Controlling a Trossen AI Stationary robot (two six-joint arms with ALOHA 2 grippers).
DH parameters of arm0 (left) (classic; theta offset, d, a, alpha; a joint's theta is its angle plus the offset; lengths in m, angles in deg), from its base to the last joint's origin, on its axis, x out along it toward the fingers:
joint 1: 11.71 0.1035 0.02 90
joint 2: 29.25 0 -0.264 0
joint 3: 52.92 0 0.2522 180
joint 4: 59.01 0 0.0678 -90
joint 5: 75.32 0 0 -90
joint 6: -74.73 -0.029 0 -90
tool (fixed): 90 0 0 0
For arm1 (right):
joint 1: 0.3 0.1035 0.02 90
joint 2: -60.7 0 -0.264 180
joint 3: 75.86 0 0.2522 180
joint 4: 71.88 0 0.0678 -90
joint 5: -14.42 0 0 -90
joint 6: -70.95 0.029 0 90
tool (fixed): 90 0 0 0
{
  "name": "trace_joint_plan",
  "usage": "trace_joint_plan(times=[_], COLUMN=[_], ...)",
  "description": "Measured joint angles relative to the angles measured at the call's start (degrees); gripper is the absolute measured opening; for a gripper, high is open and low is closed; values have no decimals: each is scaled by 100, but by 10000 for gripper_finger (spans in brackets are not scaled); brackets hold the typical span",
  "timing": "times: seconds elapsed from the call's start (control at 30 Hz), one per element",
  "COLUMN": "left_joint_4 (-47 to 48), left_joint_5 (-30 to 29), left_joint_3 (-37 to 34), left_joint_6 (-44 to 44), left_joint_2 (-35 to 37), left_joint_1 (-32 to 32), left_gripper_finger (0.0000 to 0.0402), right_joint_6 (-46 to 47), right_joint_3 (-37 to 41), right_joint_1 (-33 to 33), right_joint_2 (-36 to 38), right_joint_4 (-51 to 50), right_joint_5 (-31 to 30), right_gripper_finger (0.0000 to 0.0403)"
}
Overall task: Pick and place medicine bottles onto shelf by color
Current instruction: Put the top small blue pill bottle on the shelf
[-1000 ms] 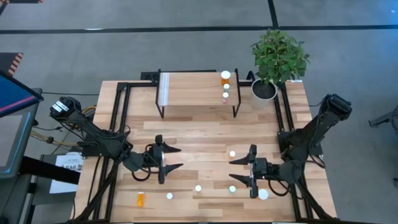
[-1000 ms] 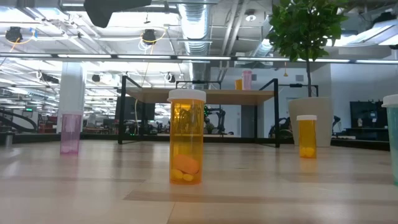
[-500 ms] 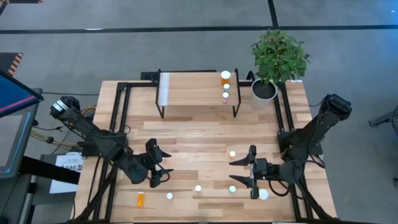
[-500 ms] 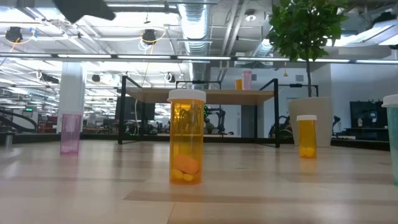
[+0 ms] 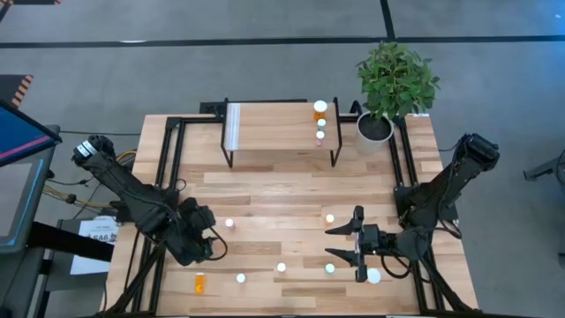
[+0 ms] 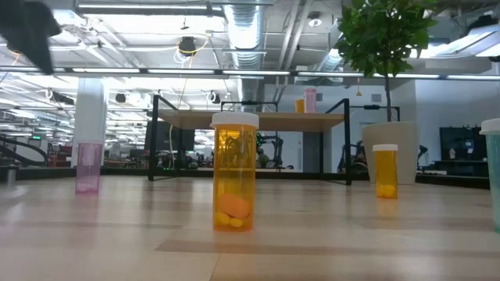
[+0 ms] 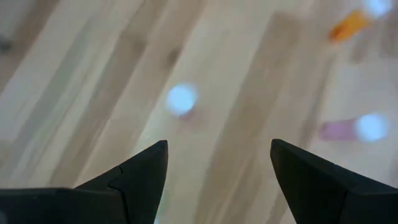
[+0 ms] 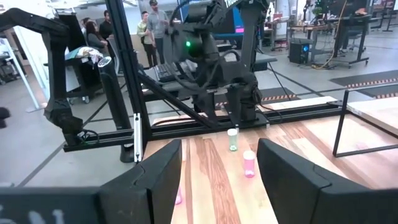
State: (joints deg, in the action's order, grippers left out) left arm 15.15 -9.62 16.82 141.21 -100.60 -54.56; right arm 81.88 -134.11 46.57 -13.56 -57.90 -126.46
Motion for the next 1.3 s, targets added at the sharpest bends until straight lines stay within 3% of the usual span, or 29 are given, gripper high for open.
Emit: trace_joint_plan(times=[0.2,0.5,0.67,0.97,1.3], left_joint_4=[1163,1572,1531,677,455], left_joint_5=[126,265,751,863,803], left_joint_3=[0,-119,-629,-1117,-1476], left_joint_6=[1118,2472,2736,2507,2482], left_joint_2=[0,3,7,13,13], left_joint_1=[-290,-897,-896,-894,-755], left_gripper_finger=[270,270,270,270,270], right_joint_6=[11,15,15,13,11], right_joint_3=[0,0,0,0,0], right_joint_1=[0,0,0,-4,-9], right_joint_2=[0,0,0,0,0], right_joint_4=[1,-21,-6,12,-4], right_joint_5=[0,0,0,0,0], right_gripper_finger=[232,232,232,232,232])
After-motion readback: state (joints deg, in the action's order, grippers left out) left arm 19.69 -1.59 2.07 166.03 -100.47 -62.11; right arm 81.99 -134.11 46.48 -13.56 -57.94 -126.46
